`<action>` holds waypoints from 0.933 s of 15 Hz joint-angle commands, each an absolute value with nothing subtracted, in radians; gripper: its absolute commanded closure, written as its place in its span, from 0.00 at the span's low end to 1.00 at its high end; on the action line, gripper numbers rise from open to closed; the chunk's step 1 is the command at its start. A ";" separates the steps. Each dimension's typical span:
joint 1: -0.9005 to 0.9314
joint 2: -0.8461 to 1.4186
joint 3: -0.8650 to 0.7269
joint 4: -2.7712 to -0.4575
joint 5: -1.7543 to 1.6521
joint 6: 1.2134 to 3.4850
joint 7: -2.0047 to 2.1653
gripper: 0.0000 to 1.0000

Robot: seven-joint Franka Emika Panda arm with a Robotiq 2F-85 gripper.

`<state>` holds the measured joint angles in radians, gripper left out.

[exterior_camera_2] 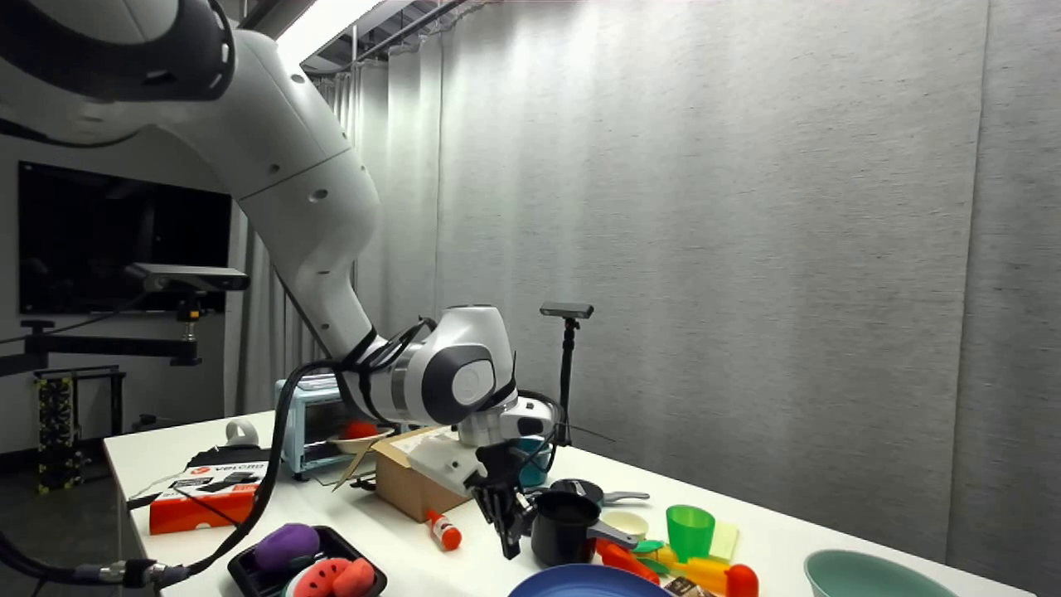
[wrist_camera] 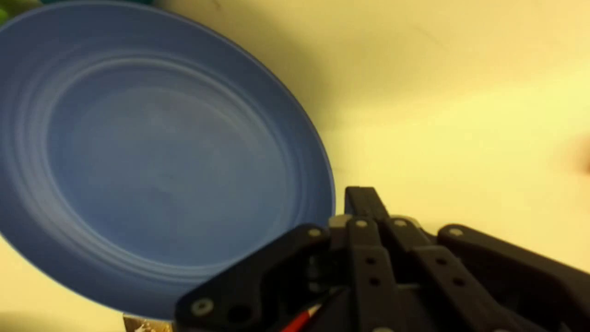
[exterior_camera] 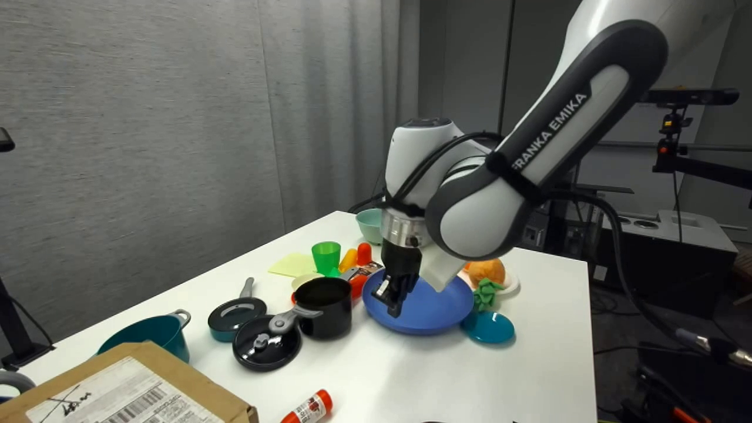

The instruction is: Remove the plush toys from the blue plate

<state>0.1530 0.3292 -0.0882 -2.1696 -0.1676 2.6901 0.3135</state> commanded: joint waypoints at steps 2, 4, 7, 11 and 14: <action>0.145 0.289 -0.095 -2.110 -0.115 2.709 0.411 1.00; 0.157 0.297 -0.119 -2.091 -0.135 2.780 0.501 1.00; 0.208 0.338 -0.188 -2.057 -0.193 2.877 0.654 1.00; 0.249 0.414 -0.229 -1.984 -0.261 2.880 0.760 1.00; 0.268 0.425 -0.205 -1.964 -0.223 2.802 0.738 0.66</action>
